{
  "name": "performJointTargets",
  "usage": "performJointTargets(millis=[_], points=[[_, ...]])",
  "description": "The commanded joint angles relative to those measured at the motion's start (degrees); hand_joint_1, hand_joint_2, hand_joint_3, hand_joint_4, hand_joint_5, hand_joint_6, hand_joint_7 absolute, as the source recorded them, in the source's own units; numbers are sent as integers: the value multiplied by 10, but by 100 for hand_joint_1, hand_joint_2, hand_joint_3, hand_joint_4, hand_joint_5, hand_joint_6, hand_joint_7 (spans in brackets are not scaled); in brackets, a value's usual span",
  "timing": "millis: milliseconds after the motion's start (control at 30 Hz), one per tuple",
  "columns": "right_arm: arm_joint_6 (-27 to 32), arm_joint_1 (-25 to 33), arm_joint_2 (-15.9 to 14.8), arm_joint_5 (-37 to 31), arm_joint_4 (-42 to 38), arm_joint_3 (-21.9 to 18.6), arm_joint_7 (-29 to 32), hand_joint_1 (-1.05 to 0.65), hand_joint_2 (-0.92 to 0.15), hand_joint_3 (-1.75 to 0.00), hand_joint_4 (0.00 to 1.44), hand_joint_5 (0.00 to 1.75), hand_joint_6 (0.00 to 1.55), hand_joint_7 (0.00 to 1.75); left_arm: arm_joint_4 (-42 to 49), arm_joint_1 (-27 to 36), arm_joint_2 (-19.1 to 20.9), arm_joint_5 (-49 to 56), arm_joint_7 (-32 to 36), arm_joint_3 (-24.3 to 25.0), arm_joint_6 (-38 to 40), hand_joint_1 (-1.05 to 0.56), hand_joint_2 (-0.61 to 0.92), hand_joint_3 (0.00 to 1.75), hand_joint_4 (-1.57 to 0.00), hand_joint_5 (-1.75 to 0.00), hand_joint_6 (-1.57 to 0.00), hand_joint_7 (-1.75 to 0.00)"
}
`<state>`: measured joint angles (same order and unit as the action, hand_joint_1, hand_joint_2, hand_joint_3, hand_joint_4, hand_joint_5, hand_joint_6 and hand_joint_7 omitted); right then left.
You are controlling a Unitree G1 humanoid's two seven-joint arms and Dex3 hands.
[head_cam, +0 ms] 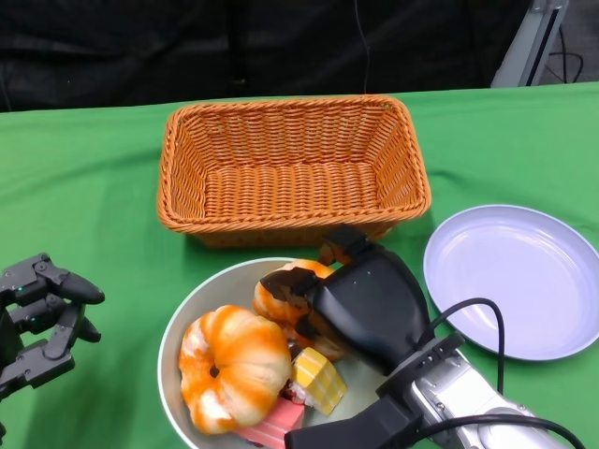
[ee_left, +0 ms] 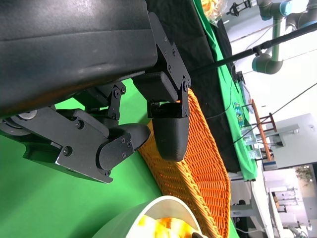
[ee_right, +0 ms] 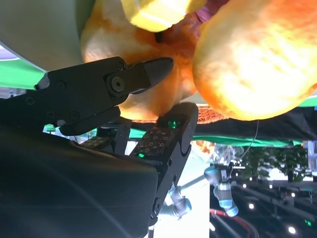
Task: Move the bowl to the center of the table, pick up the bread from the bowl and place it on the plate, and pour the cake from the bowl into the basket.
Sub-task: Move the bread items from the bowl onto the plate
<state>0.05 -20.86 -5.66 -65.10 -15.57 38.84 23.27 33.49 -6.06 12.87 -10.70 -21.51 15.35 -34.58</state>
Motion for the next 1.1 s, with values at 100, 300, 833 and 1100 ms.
performJointTargets(millis=[100,300,833,1100], points=[[-16,-10,-5,9,-30,3,31,-26,-89,0,73,131,109,27,1,-5,12,2,7,1,-7,-6,61,96,-77,-143,-82,-114],[-35,-19,-6,26,-44,-6,57,-28,-87,0,81,125,114,28,6,-7,12,3,7,1,-8,-5,61,97,-77,-144,-82,-113],[-71,-54,-10,70,-64,-53,125,-31,-84,0,70,139,97,48,24,-14,15,2,5,1,-16,-7,65,87,-77,-145,-81,-114],[-96,-53,-21,94,-36,-74,115,-29,-78,0,80,113,107,28,32,-17,15,2,5,1,-21,-8,65,87,-78,-144,-83,-111]])
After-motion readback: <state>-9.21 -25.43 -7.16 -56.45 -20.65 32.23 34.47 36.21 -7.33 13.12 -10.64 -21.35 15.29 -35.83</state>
